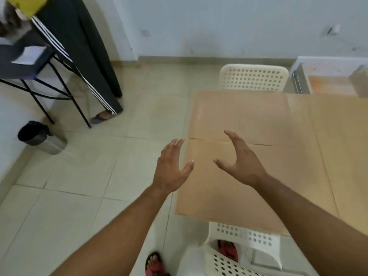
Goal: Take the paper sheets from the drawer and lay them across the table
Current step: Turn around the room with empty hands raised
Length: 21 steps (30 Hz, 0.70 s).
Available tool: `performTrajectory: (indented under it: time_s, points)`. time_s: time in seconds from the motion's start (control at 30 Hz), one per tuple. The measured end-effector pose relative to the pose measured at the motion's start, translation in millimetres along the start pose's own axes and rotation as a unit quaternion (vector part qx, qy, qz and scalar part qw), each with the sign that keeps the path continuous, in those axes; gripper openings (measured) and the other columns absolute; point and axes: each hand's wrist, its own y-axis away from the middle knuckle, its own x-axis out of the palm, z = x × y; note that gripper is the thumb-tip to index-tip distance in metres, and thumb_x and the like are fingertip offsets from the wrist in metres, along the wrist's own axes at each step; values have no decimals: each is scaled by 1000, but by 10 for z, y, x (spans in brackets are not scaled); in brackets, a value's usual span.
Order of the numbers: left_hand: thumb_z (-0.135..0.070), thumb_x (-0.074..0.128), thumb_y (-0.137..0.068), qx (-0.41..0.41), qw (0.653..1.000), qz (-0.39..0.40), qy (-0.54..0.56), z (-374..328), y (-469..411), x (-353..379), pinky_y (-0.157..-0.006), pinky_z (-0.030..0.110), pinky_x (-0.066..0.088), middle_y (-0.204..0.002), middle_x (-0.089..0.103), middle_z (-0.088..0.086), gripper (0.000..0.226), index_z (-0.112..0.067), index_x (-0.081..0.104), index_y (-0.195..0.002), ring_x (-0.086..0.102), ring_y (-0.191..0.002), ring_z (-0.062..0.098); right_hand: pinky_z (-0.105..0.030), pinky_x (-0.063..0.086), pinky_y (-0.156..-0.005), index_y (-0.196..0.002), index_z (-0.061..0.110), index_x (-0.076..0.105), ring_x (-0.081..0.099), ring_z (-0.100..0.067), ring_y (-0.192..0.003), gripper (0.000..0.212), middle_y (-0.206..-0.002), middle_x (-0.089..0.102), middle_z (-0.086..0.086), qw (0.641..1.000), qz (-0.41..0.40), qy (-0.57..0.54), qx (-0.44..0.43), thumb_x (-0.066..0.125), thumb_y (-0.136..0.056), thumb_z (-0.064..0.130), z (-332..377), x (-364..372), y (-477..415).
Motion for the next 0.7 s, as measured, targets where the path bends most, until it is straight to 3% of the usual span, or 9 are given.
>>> performTrajectory:
  time_s: [0.13,0.23,0.47,0.6,0.7]
  points:
    - [-62,50,-87,32,999,-4,23,523,35,-693,-118,46,28,-161,28,-5,76,-32,28,-153,23,-148,15,-42,24,-121,-156,32,18,16,-11,-152,96,-164,22,5,1000,-10,11,-6,66,-79,63,725,359,-106]
    - [-57,58,-89,72,997,-3,32,858,27,-1277,-119,41,27,-159,30,-7,74,-32,29,-153,24,-147,13,-41,23,-122,-156,34,17,13,-11,-152,100,-166,18,5,999,-33,-22,3,62,-75,72,1261,672,-151]
    - [-51,59,-92,80,994,-44,64,1274,-182,-2243,-116,32,22,-156,34,-9,65,-32,35,-150,24,-145,12,-27,15,-117,-156,36,19,11,-7,-152,92,-166,16,8,996,-77,-34,-21,68,-83,59,2257,914,-511]
    - [-49,59,-92,95,990,-70,80,1272,-604,-2483,-116,35,26,-154,37,-8,62,-31,37,-148,28,-143,12,-24,12,-115,-157,36,19,8,-6,-152,92,-166,15,8,995,-95,-30,-30,68,-83,58,2474,851,-879]
    - [-47,59,-93,122,987,-67,81,1237,-1002,-2591,-113,30,24,-153,37,-8,59,-31,39,-147,29,-142,12,-23,11,-114,-156,38,17,6,-4,-152,91,-166,14,8,993,-110,-30,-25,69,-83,57,2503,810,-1220]
